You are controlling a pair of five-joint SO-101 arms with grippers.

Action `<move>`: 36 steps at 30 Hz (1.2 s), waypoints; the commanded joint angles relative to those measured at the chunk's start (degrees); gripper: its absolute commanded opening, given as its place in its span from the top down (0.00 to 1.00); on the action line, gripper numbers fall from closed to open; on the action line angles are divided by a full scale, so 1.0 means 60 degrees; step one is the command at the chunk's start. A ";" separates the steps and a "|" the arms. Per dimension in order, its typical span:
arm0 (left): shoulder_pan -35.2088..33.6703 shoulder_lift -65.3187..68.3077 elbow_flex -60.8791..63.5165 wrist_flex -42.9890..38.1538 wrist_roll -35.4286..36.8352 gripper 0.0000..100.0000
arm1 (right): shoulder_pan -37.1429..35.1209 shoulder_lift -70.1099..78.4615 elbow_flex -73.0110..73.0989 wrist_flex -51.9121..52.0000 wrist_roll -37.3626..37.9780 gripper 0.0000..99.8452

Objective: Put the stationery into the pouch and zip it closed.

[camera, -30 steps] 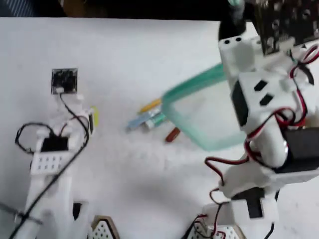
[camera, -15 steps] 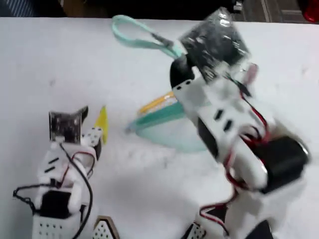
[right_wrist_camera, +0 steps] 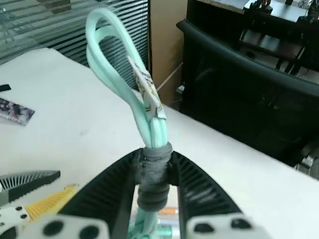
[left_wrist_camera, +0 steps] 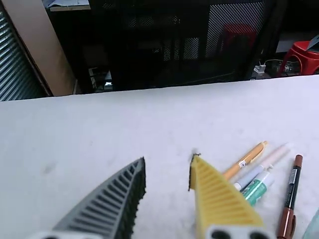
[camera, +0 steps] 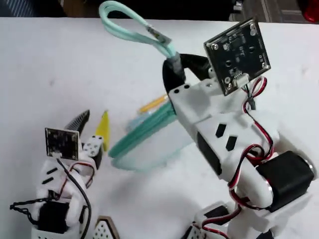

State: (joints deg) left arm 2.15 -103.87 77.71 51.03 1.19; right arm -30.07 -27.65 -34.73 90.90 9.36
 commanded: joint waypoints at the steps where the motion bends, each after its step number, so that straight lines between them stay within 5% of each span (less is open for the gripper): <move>1: 0.0154 -0.0110 -0.0088 0.0088 0.0073 0.83 | 0.0168 0.0344 0.0908 -0.0227 -0.0103 0.98; 7: 0.0403 -0.0110 -0.0103 0.0073 0.0073 0.83 | 0.0886 0.0637 0.2520 -0.0491 -0.0176 0.98; 18: 0.2835 -0.0110 0.0308 0.0015 -0.1011 0.83 | 0.0842 0.0857 0.2637 -0.1399 -0.0161 0.98; 30: 0.4271 -0.0110 0.0132 0.0015 -0.0293 0.83 | -0.0989 0.1604 0.1626 -0.1722 -0.0088 0.98; 36: 0.4784 -0.0110 -0.0484 0.0454 -0.1978 0.83 | -0.2132 0.2293 0.0498 -0.1062 0.0469 0.98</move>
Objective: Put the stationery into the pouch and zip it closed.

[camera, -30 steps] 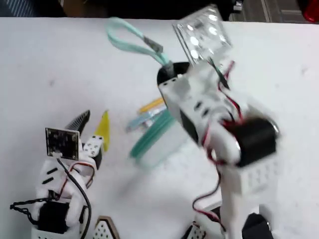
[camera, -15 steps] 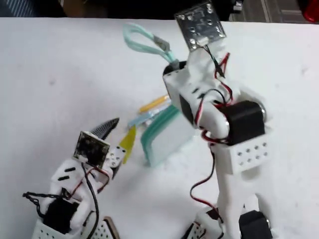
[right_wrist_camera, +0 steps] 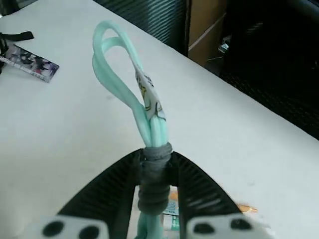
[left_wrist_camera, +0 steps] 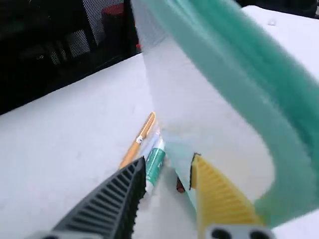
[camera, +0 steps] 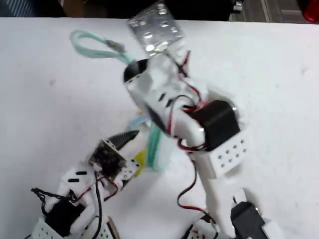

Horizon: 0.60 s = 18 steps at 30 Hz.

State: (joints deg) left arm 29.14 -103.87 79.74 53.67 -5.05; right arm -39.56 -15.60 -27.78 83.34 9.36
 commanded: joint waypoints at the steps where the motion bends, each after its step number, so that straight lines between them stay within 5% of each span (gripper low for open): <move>1: 0.0271 -0.0110 -0.0923 -0.0059 -0.1040 0.83 | -0.0681 0.0505 -0.0777 0.0315 0.0630 0.98; 11: 0.0344 -0.0110 -0.1451 -0.0440 -0.1070 0.83 | -0.2176 0.0974 -0.2696 0.1531 0.0806 0.98; 18: 0.0256 -0.0095 -0.1143 -0.0791 -0.0527 0.83 | -0.2161 0.0960 -0.2960 0.2527 0.0821 0.98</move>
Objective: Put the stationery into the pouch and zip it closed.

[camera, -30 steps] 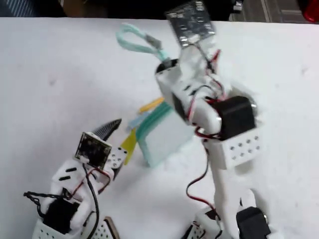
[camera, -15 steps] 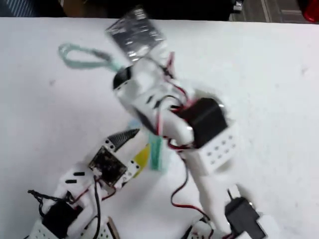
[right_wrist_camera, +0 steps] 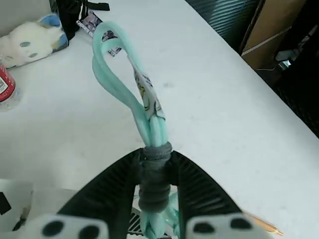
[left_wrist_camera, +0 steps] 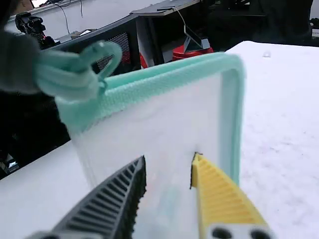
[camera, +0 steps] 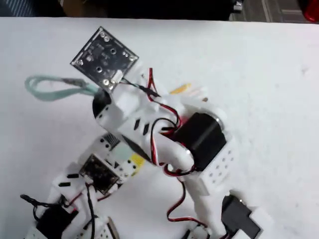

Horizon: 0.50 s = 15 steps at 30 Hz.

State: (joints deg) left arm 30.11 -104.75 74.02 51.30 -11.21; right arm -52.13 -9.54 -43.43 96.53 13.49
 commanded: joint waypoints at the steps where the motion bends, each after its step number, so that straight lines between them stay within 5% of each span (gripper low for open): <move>1: -0.0022 0.0051 -0.0059 -0.0440 0.0689 0.83 | -0.0022 -0.0139 -0.0352 0.0330 0.0132 0.98; 5: -0.0916 -0.0007 -0.0220 -0.0103 0.1011 0.82 | 0.0447 -0.0505 -0.0249 0.0330 0.0132 0.98; 12: -0.1795 -0.0007 -0.2828 0.3297 0.0938 0.73 | 0.0784 -0.1092 0.1128 0.0330 0.0132 0.98; 15: -0.2557 -0.0007 -0.3033 0.3516 0.0132 0.72 | 0.0799 -0.1502 0.1656 0.0330 0.0132 0.98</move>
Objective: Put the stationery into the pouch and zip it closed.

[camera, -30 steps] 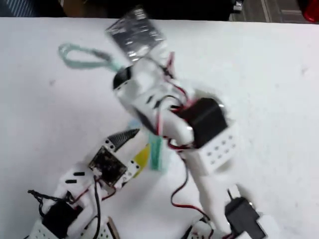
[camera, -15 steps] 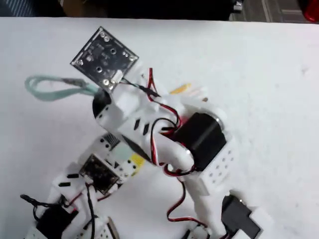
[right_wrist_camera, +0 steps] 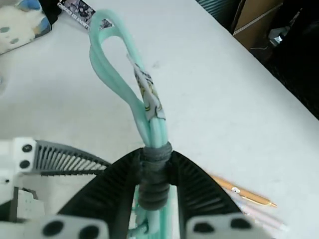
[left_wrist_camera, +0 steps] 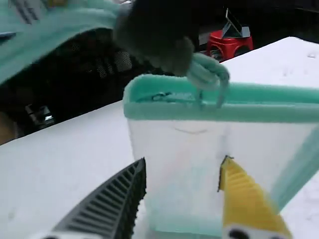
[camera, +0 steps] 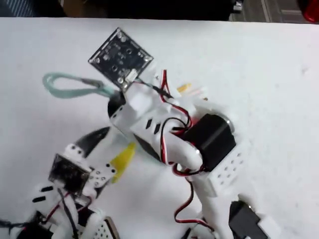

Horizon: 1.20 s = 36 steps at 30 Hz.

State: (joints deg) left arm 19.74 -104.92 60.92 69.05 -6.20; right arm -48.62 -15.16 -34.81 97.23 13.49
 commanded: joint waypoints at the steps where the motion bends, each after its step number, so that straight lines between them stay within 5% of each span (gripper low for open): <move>1: -0.1004 0.0022 -0.0879 0.0542 -0.0952 0.72 | 0.0227 -0.0696 0.0352 0.0212 0.0132 0.98; 16: -0.1179 0.0051 -0.0440 -0.0454 -0.1480 0.70 | 0.0286 -0.2278 0.2271 0.0212 0.0132 0.98; 22: -0.0066 0.0051 0.0733 -0.0806 -0.1495 0.67 | 0.0007 -0.2410 0.3546 0.0227 0.0161 0.98; 36: 0.0491 0.0037 0.0806 -0.1260 -0.1495 0.66 | -0.0549 -0.2322 0.4293 0.0168 0.2593 0.98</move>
State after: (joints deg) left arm 22.20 -104.92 65.76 65.98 -14.73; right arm -51.60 -30.20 -9.67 97.23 24.04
